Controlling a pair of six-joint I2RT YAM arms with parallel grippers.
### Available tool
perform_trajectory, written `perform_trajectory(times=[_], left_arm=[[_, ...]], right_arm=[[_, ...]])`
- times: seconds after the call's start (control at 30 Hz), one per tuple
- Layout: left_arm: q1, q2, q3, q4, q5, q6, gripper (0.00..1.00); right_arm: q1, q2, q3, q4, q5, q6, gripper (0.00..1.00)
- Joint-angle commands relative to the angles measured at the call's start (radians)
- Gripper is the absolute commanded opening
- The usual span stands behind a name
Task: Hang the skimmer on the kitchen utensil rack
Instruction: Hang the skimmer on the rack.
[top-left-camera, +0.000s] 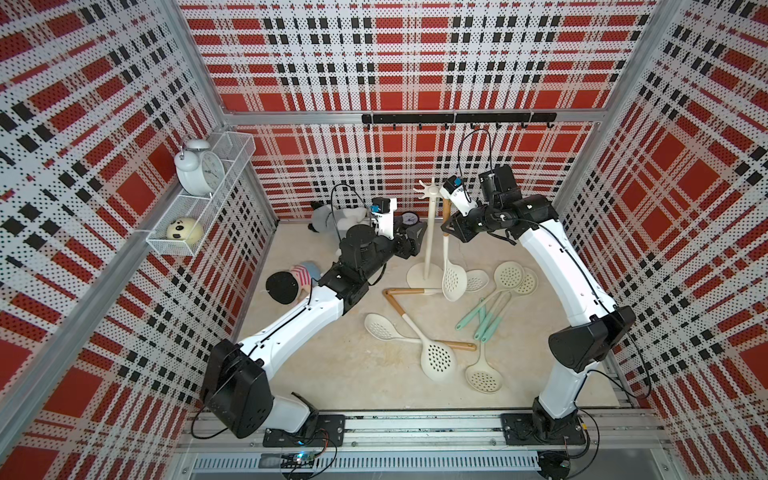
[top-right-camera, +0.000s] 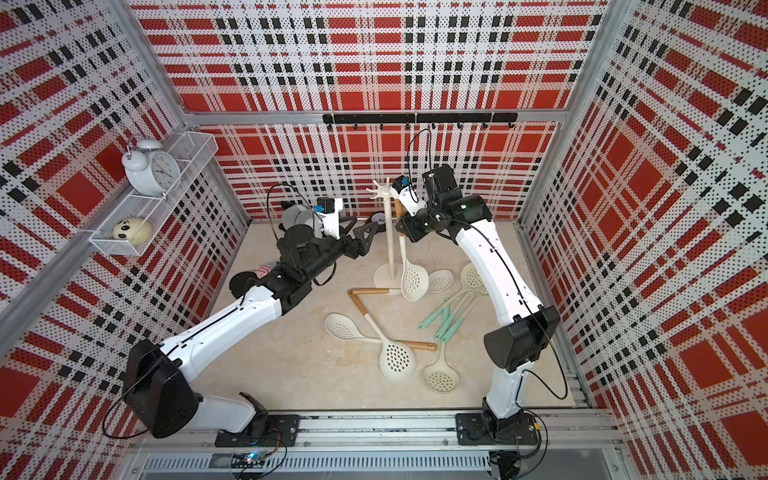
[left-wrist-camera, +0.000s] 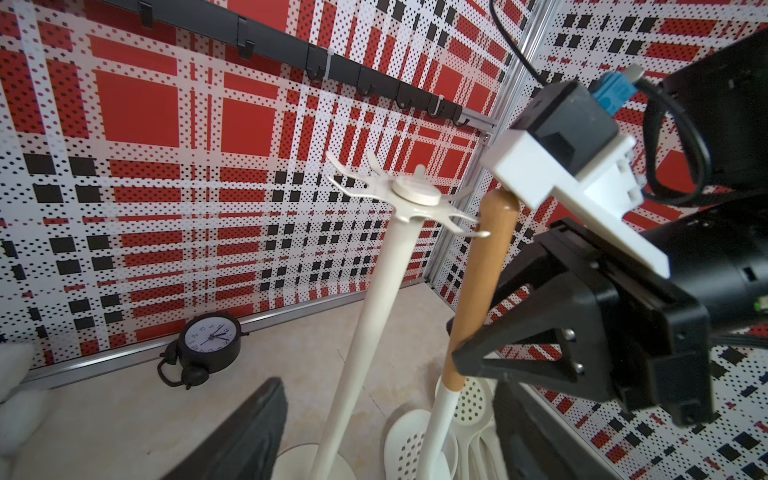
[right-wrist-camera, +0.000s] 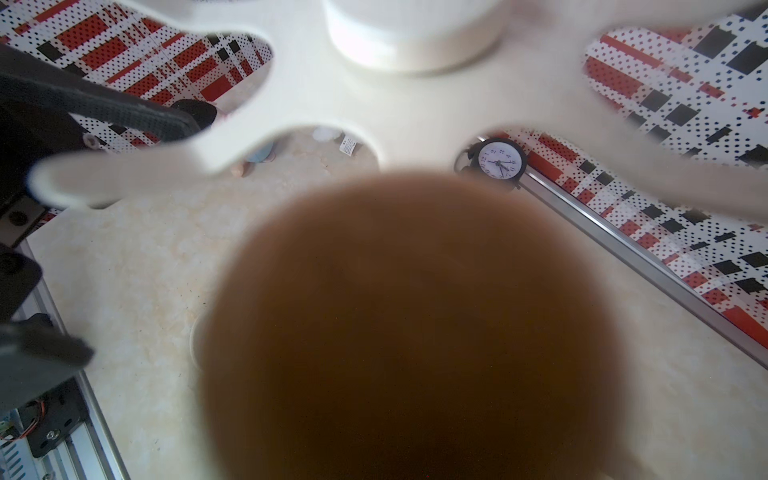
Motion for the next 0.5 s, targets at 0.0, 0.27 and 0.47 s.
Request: perform_trajectory(times=[0.0,0.27,0.47], left_arm=[[-0.014,0.005,0.036,0.002,0.001,-0.002,0.81],[-0.026,0.012,0.036,0.002,0.000,-0.002,0.81],[-0.026,0.010,0.029,0.004,-0.002,-0.003,0.81]], right_arm=[[0.012,-0.020,-0.002,-0.018,-0.003,0.017,0.06],[0.013,-0.043,-0.031,0.015,-0.017,0.024,0.29],[0.011,-0.074,-0.074,0.070,-0.020,0.032,0.47]])
